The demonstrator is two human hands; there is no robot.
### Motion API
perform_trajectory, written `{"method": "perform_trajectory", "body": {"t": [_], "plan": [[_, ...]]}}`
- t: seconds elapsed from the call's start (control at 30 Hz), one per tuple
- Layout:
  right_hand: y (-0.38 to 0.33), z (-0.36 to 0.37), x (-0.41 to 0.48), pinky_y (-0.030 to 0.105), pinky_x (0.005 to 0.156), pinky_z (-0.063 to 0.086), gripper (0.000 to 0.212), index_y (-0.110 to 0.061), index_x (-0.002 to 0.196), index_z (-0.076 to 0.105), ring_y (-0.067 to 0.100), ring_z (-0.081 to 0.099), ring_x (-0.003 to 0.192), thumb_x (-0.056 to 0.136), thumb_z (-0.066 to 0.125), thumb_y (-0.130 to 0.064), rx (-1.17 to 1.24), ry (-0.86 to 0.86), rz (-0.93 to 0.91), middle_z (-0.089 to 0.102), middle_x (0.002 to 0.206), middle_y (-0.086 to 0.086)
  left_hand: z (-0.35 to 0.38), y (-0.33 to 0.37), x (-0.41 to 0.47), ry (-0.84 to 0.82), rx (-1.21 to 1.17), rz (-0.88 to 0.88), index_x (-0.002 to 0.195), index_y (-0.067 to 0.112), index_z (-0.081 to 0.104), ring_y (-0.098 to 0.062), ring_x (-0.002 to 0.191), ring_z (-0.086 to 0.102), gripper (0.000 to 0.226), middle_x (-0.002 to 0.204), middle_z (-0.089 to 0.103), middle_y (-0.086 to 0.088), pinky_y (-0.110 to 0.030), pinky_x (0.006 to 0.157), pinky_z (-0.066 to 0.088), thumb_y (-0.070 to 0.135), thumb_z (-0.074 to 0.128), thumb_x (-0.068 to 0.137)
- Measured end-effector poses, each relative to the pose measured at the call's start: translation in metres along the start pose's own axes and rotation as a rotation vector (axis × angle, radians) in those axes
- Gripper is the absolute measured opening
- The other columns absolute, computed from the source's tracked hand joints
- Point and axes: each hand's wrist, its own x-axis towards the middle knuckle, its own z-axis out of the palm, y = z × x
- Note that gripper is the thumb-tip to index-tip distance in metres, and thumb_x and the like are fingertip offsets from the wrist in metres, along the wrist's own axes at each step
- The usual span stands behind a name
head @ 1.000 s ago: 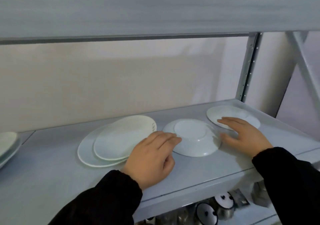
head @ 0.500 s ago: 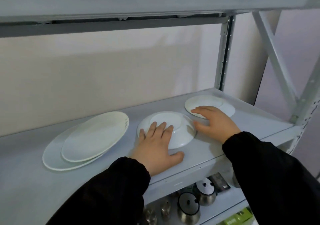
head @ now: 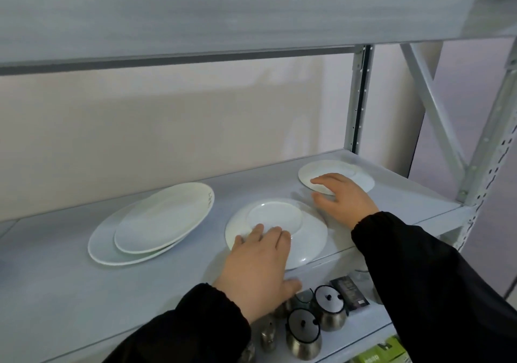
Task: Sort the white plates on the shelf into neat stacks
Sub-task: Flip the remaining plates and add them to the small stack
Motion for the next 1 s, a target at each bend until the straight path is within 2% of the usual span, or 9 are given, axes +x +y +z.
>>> {"method": "perform_trajectory", "body": {"t": [0.07,0.13,0.2,0.27,0.4,0.47,0.63,0.77,1.0], "plan": [[0.002,0.001,0.000,0.029,0.108,0.035,0.047,-0.033,0.127,0.061,0.009,0.045,0.127,0.085,0.052,-0.052,0.010,0.000,0.014,0.054,0.136,-0.010,0.000,-0.003,-0.001,0.095,-0.029,0.018,0.138,0.018,0.039,-0.026,0.131,0.038,0.072,0.135,0.042,0.001,-0.042,0.104,0.038,0.064,0.043,0.082],[0.004,0.001,0.000,0.029,0.108,0.036,0.048,-0.033,0.126,0.061,0.008,0.046,0.127,0.084,0.051,-0.054,0.021,0.000,0.021,0.054,0.135,-0.011,0.004,-0.007,-0.004,0.167,-0.075,0.015,0.126,0.019,0.048,-0.021,0.114,0.049,0.069,0.119,0.048,0.004,-0.039,0.094,0.043,0.066,0.040,0.076],[0.004,0.001,0.001,0.028,0.107,0.036,0.048,-0.032,0.126,0.061,0.009,0.046,0.126,0.084,0.051,-0.053,0.026,0.000,0.020,0.055,0.134,-0.010,0.008,-0.012,-0.006,0.195,-0.098,-0.008,0.123,0.021,0.048,-0.018,0.109,0.047,0.070,0.116,0.045,0.006,-0.038,0.094,0.041,0.069,0.042,0.073],[0.005,0.002,0.001,0.029,0.108,0.036,0.045,-0.032,0.126,0.061,0.010,0.046,0.126,0.086,0.053,-0.051,0.023,-0.004,0.015,0.055,0.133,-0.010,0.008,-0.018,-0.003,0.135,-0.110,-0.045,0.125,0.023,0.040,-0.016,0.110,0.039,0.075,0.119,0.037,0.008,-0.038,0.099,0.034,0.074,0.045,0.070],[0.005,0.002,0.002,0.029,0.107,0.036,0.043,-0.031,0.126,0.061,0.011,0.047,0.126,0.088,0.055,-0.049,0.010,-0.014,0.019,0.055,0.134,-0.009,0.002,-0.016,0.013,0.002,-0.119,-0.076,0.127,0.021,0.032,-0.022,0.126,0.027,0.085,0.126,0.031,0.005,-0.049,0.106,0.025,0.076,0.048,0.063],[0.005,0.001,0.002,0.028,0.106,0.036,0.043,-0.031,0.126,0.061,0.010,0.046,0.126,0.087,0.055,-0.049,0.016,-0.015,0.029,0.054,0.134,-0.009,0.005,-0.010,0.011,0.068,-0.107,-0.074,0.119,0.021,0.038,-0.023,0.114,0.034,0.074,0.116,0.034,0.004,-0.046,0.100,0.031,0.070,0.050,0.065],[0.005,0.002,0.001,0.029,0.106,0.036,0.044,-0.031,0.126,0.061,0.011,0.046,0.126,0.086,0.054,-0.049,0.024,-0.013,0.035,0.054,0.134,-0.009,0.023,-0.009,-0.019,0.393,-0.055,0.060,0.093,0.018,0.044,-0.023,0.082,0.044,0.044,0.091,0.042,0.001,-0.037,0.075,0.046,0.047,0.057,0.063],[0.003,0.001,0.001,0.032,0.106,0.037,0.045,-0.031,0.125,0.061,0.012,0.047,0.126,0.086,0.053,-0.050,0.019,-0.017,0.042,0.054,0.133,-0.009,0.028,-0.010,-0.036,0.449,-0.044,0.080,0.089,0.017,0.043,-0.024,0.077,0.041,0.037,0.087,0.040,0.000,-0.038,0.075,0.046,0.035,0.061,0.062],[0.001,0.002,0.000,0.029,0.104,0.037,0.042,-0.029,0.125,0.061,0.012,0.048,0.124,0.087,0.057,-0.046,-0.023,-0.037,0.028,0.055,0.133,-0.008,0.023,-0.011,-0.042,0.432,-0.050,0.073,0.092,0.017,0.043,-0.025,0.079,0.043,0.036,0.089,0.041,0.000,-0.036,0.076,0.046,0.035,0.054,0.063]]}}
